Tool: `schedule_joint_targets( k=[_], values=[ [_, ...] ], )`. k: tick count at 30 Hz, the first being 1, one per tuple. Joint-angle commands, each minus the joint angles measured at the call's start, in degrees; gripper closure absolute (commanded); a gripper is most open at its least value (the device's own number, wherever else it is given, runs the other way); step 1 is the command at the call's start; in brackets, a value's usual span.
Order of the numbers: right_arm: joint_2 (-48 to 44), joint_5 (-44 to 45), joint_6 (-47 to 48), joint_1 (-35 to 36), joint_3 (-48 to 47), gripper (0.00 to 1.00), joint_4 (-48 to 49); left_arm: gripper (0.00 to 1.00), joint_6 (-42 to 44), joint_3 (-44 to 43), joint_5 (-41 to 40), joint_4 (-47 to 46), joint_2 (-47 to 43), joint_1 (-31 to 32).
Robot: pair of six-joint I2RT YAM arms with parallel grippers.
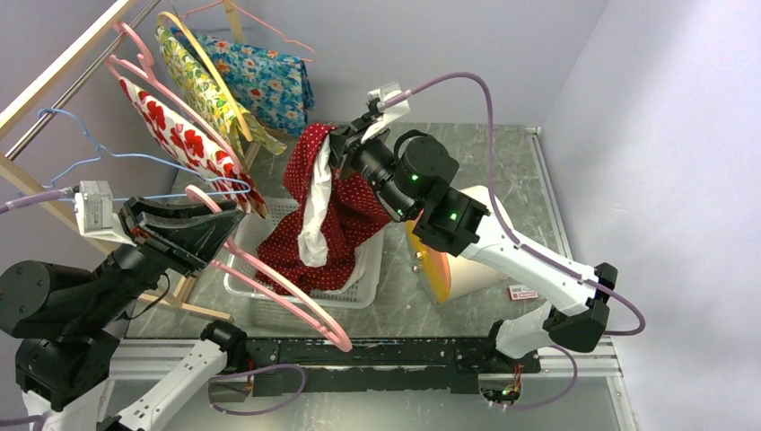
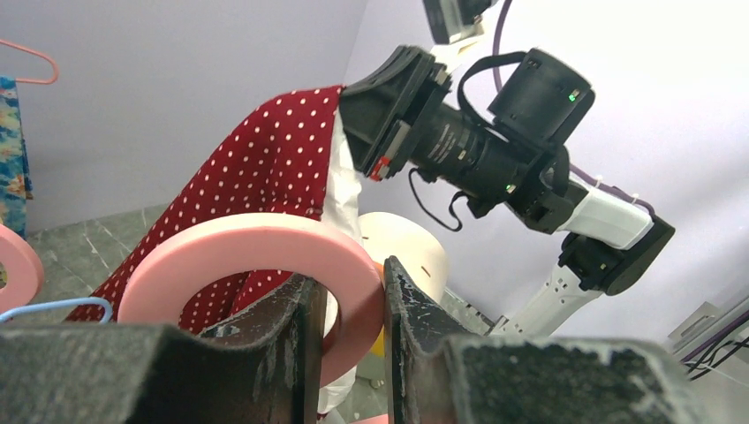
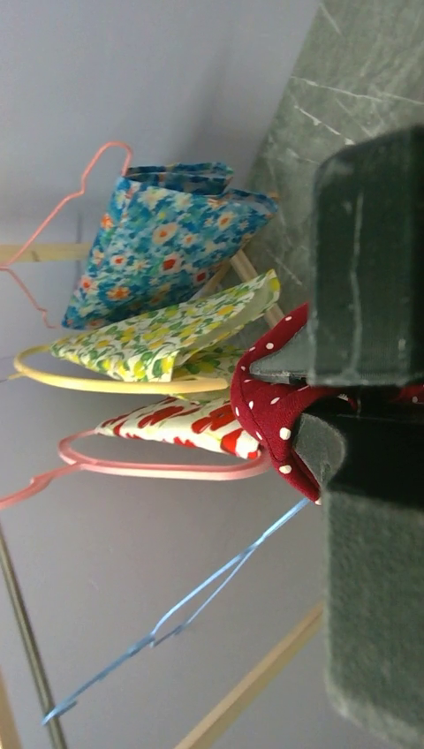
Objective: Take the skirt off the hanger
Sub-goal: Place the skirt in the bin.
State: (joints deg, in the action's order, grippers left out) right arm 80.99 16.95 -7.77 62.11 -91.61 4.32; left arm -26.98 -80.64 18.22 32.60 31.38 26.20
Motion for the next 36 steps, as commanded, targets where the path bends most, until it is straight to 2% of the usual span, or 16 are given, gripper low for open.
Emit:
schedule_joint_targets(
  k=[1, 5, 8, 15, 24, 30, 36],
  values=[
    [-1.52, 0.2, -2.85, -0.48, 0.07, 1.0, 2.3, 0.93, -1.41, -1.05, -1.58, -1.35, -0.65, 0.43],
    [2.04, -9.6, -4.6, -0.51, -5.84, 1.0, 1.98, 0.93, -1.09, -1.74, -1.0, -0.99, -0.27, 0.4],
    [5.28, -13.36, -7.96, -0.56, -8.69, 1.0, 0.98, 0.93, -1.82, -1.47, -1.36, -1.81, -1.06, 0.43],
    [4.29, -20.68, -16.29, -0.51, -2.7, 1.0, 5.19, 0.93, -0.66, -4.02, -3.44, 1.94, -1.13, 0.44],
    [0.96, -29.13, -23.5, -0.51, 0.93, 1.0, 5.72, 0.93, -0.58, -2.26, -2.64, 0.69, -1.02, 0.44],
    [-1.58, -27.47, -26.07, -0.58, 7.65, 1.0, 6.95, 0.93, -0.96, -1.39, -2.79, 0.18, -1.45, 0.44],
    [-0.65, -28.72, -24.66, -0.58, 8.45, 1.0, 8.13, 0.93, -0.86, -2.76, -3.04, 1.23, -1.14, 0.43]
  ],
)
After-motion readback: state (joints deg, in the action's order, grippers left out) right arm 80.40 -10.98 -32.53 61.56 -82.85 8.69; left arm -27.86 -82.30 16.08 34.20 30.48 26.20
